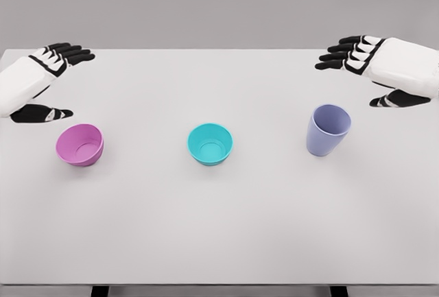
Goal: Stacking bowl and cup with both arms
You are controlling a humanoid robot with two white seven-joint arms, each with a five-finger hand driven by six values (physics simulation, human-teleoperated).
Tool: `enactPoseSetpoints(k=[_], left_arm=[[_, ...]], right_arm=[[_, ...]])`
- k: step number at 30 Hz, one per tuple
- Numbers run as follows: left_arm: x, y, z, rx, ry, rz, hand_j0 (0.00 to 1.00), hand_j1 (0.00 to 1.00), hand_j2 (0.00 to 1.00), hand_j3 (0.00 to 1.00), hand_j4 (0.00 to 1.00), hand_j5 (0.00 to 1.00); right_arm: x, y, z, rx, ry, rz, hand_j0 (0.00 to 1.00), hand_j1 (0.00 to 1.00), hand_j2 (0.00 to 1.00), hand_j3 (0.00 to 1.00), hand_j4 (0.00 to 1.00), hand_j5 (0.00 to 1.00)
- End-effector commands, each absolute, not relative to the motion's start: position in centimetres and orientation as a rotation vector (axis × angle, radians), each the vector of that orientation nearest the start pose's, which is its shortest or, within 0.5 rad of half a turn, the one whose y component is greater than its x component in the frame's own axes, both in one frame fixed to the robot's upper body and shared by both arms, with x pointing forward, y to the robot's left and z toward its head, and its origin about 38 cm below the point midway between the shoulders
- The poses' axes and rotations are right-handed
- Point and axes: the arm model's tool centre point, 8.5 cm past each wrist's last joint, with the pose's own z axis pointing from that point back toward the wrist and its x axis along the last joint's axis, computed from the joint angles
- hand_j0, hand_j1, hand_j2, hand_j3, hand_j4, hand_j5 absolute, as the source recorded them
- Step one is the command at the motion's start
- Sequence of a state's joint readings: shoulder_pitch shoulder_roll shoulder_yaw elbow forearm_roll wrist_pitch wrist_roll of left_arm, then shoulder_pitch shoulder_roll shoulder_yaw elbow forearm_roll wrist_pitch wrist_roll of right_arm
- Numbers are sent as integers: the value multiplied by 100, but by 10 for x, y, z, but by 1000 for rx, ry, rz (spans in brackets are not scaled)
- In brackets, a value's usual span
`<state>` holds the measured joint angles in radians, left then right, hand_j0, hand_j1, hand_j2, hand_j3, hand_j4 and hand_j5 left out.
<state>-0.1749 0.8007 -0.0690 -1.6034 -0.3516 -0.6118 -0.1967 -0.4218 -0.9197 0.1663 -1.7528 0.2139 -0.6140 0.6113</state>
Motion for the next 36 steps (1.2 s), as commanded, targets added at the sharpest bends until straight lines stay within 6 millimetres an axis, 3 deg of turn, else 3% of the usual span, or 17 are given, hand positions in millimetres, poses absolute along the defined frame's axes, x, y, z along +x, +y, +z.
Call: enactPoseSetpoints(k=[1, 4, 6, 8, 10, 13, 16, 20, 22, 23, 24, 26, 28, 29, 32, 36], left_arm=[[376, 375, 242, 640, -1838, -1527, 100, 100, 100, 100, 100, 100], [377, 374, 243, 625, -1812, -1560, 100, 100, 100, 100, 100, 100], [376, 378, 242, 520, -1715, -1635, 100, 100, 100, 100, 100, 100], [373, 384, 257, 386, -1631, -1721, 100, 100, 100, 100, 100, 100], [376, 390, 270, 414, -1617, -1741, 100, 100, 100, 100, 100, 100], [380, 384, 272, 395, -1577, -1807, 100, 100, 100, 100, 100, 100], [397, 372, 281, 382, -1524, -1903, 100, 100, 100, 100, 100, 100], [423, 354, 273, 328, -1419, -2005, 100, 100, 100, 100, 100, 100], [427, 350, 278, 333, -1395, -2045, 100, 100, 100, 100, 100, 100], [424, 353, 276, 329, -1350, -2074, 100, 100, 100, 100, 100, 100], [423, 356, 277, 335, -1336, -2080, 100, 100, 100, 100, 100, 100], [416, 371, 280, 353, -1292, -2077, 100, 100, 100, 100, 100, 100], [407, 367, 279, 329, -1274, -2116, 98, 98, 98, 98, 98, 98], [401, 359, 276, 305, -1278, -2145, 98, 98, 98, 98, 98, 98], [383, 357, 277, 282, -1236, -2203, 98, 98, 98, 98, 98, 98], [379, 358, 277, 278, -1225, -2216, 98, 98, 98, 98, 98, 98]], right_arm=[[377, -325, 314, 701, 2287, -2693, 100, 100, 100, 100, 100, 100], [380, -321, 325, 723, 2336, -2618, 100, 100, 100, 100, 100, 100], [380, -324, 332, 755, 2371, -2570, 100, 100, 100, 100, 100, 100], [380, -323, 330, 748, 2372, -2576, 100, 100, 100, 100, 100, 100], [380, -326, 331, 759, 2360, -2587, 100, 100, 100, 100, 100, 100], [378, -329, 333, 773, 2341, -2601, 100, 100, 100, 100, 100, 100], [378, -331, 331, 771, 2343, -2611, 100, 100, 100, 100, 100, 100], [373, -346, 328, 822, 2383, -2612, 100, 100, 100, 100, 100, 100], [359, -383, 345, 1031, 2501, -2483, 100, 100, 100, 100, 100, 100], [358, -391, 346, 1091, 2679, -2291, 100, 100, 100, 100, 100, 100], [358, -383, 337, 1046, 2786, -2185, 100, 100, 100, 100, 100, 100], [353, -382, 304, 976, 2801, -2310, 100, 100, 100, 100, 100, 100], [348, -395, 309, 1022, 2678, -2445, 100, 100, 100, 100, 100, 100], [348, -397, 310, 1031, 2663, -2461, 100, 100, 100, 100, 100, 100], [347, -399, 313, 1044, 2629, -2485, 100, 100, 100, 100, 100, 100], [343, -408, 322, 1083, 2504, -2592, 100, 100, 100, 100, 100, 100]])
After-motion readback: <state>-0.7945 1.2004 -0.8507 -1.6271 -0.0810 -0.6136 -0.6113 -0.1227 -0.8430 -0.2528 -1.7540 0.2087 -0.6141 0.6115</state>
